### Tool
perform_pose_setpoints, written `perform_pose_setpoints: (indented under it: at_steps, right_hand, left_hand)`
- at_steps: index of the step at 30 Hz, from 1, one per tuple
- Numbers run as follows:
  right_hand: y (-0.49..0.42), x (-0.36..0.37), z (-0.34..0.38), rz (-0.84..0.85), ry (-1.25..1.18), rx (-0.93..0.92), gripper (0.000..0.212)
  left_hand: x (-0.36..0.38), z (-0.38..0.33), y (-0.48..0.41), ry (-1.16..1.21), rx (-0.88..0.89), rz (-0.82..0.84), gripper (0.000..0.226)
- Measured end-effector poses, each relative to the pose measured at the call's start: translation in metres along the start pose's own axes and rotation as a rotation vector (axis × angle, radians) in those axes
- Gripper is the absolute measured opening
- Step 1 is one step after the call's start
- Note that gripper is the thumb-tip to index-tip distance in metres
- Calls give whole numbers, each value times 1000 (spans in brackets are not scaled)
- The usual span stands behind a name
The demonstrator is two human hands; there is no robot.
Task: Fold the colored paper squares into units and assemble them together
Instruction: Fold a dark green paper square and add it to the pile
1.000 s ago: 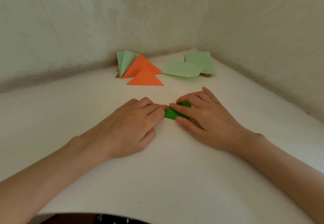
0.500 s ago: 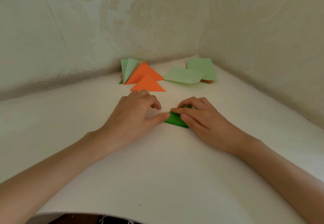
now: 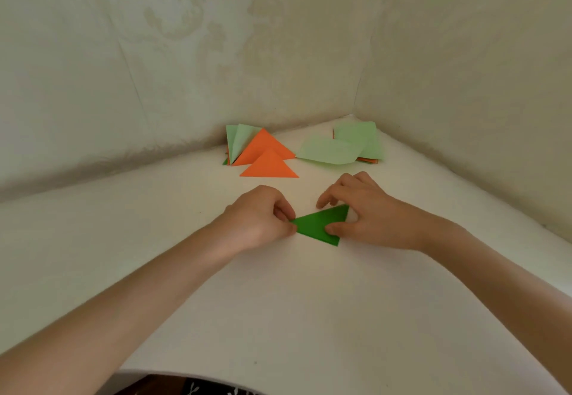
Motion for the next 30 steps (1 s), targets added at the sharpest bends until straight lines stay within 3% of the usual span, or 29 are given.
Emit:
perform_pose_setpoints:
  at_steps: [4, 9, 12, 14, 16, 18, 22, 25, 30]
  right_hand:
    - [-4, 3, -1, 91, -85, 47, 25]
    - [-7, -10, 1, -62, -197, 42, 18]
    - [-9, -39, 15, -351, -112, -35, 10]
    - [-4, -66, 40, -659, 99, -175, 7]
    - [-7, -70, 57, -805, 296, -219, 12]
    - [-23, -56, 63, -778, 420, -223, 21]
    - [-59, -4, 42, -467, 427, -195, 45]
    - [-70, 5, 30, -307, 413, -129, 58]
    - [-84, 2, 29, -234, 528, -120, 57]
  left_hand:
    - [2, -1, 0, -4, -16, 16, 22]
    - [-5, -1, 0, 149, 40, -42, 23]
    - [-49, -15, 10, 91, 235, -363, 25]
    - [-81, -34, 29, -111, 454, -676, 16]
    - [-90, -42, 37, -366, 600, -826, 7]
    - [-90, -34, 27, -543, 617, -820, 6]
    - [-79, 6, 1, -689, 488, -664, 22]
    - [-67, 21, -4, -696, 475, -552, 25]
    - [-45, 15, -14, -625, 501, -386, 44]
Point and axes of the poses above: each hand's wrist, its own y-axis away from the middle knuckle, its own x-axis out of the palm, z = x × y, the point moved 10 cm from there along -y, towards the middle knuckle, and after that the axes turned 2 degrees about -x, right-handed, at the moved point
